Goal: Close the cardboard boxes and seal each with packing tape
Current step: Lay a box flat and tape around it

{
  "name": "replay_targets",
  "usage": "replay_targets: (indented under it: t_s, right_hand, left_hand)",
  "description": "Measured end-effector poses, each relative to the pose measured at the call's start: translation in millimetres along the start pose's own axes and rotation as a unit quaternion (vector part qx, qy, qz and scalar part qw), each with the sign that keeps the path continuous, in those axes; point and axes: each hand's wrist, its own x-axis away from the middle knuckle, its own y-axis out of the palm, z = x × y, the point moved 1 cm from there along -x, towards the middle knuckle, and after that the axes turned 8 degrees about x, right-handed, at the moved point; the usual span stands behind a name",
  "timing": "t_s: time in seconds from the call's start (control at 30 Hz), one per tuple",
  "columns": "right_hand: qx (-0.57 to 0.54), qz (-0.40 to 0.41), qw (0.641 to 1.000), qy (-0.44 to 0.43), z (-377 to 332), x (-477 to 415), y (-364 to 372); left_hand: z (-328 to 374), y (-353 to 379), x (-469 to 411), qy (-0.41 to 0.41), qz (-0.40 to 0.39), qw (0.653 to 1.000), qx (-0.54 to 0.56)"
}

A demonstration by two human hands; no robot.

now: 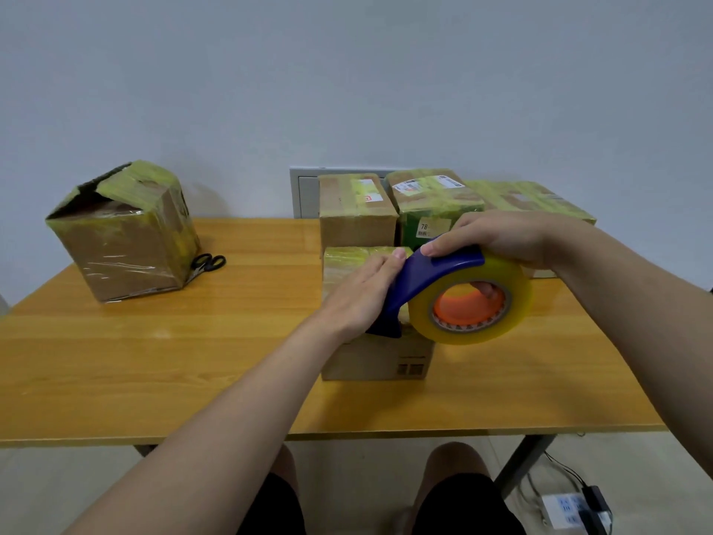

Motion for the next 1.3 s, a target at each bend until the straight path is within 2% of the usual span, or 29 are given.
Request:
replay_targets:
  t_s: [0.13,0.23,0.33,0.47,0.57,0.63,0.87,1.1,1.3]
  right_hand:
    - [-0.007,-0.02,1.0,0.019,13.0,5.3,-9.6]
    - [-0.009,-0.002,0.999,0.044,30.0,16.1,-21.8]
    - [0.005,0.006,0.999,0.053,42.8,28.9,-33.9]
    - [0.023,0.026,0.998,0.049,45.7,33.2,-37.2]
    - [0.049,0.034,0.996,0.061,44.6,32.2,-37.9]
    - [0.056,0.034,0.995,0.071,44.1,33.0,-39.4]
    - [0.076,0.031,0.994,0.077,40.6,34.3,-39.1]
    - [0.136,0.048,0.985,0.093,28.3,29.5,-35.8]
    - [0.167,0.067,0.98,0.089,25.1,31.3,-33.6]
  left_hand:
    - [-8.3,-5.3,-2.5,-0.009,-0.035,0.999,0.013]
    - [-12.8,2.9,-3.8,-0.006,-0.077,0.997,-0.024]
    - [-12.5,9.3,-9.5,0.005,-0.046,0.991,-0.126]
    - [-11.4,12.4,-12.9,-0.018,-0.032,0.986,-0.16]
    - [-9.2,20.2,-13.3,-0.02,-0.02,0.964,-0.265]
    - [-6.1,23.9,-13.1,-0.027,-0.016,0.955,-0.296]
    - [-3.9,26.3,-10.5,-0.039,0.003,0.953,-0.3]
    - [-4.1,27.8,-8.9,-0.023,0.0,0.938,-0.346]
    - [-3.5,25.1,-9.3,-0.031,-0.022,0.939,-0.343]
